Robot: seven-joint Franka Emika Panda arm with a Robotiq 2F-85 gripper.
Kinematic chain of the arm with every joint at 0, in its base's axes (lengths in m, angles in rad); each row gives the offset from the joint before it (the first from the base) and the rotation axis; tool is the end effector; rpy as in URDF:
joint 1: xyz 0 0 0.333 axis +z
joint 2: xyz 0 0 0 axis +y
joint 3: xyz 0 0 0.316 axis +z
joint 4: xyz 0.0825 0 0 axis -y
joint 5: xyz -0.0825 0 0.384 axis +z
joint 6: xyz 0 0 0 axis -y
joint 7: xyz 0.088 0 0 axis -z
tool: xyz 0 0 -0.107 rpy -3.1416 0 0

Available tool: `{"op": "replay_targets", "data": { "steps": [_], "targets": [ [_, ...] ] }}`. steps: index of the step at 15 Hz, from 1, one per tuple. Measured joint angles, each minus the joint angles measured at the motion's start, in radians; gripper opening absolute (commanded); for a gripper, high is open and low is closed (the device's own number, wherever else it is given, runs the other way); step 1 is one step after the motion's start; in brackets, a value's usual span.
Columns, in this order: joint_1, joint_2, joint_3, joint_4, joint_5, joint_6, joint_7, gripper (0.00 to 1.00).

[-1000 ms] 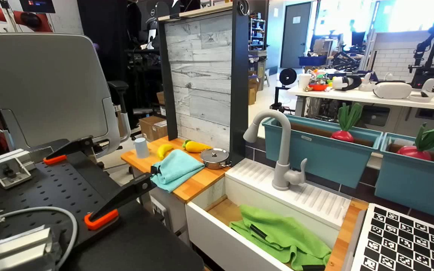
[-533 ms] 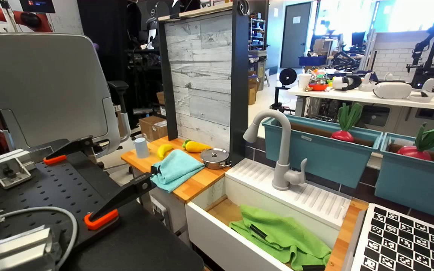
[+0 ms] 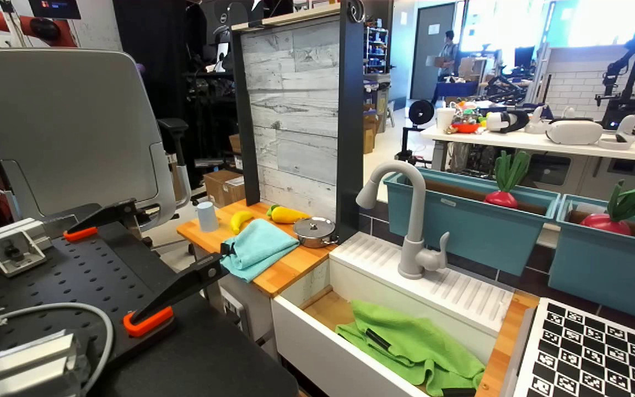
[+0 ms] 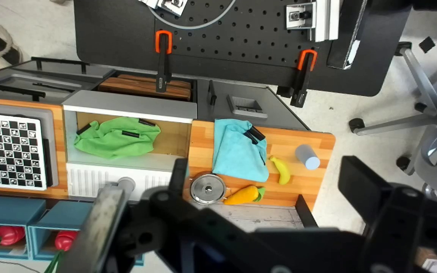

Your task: Remove the silver lid from the silver pot

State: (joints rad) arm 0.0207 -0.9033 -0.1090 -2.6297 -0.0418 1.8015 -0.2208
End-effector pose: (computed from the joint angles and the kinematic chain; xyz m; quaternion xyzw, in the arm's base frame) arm 0.2901 -0.0327 0.5136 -0.9951 -0.0892 -0.0389 0.0172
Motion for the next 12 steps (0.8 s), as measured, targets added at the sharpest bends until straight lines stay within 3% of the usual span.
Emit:
{"op": "replay_targets", "data": {
  "steps": [5, 12],
  "targets": [
    [0.000, 0.032, 0.005, -0.038, 0.000, 0.084, 0.026, 1.00],
    [-0.003, 0.254, 0.009, -0.114, 0.002, 0.431, 0.125, 1.00]
  ]
}}
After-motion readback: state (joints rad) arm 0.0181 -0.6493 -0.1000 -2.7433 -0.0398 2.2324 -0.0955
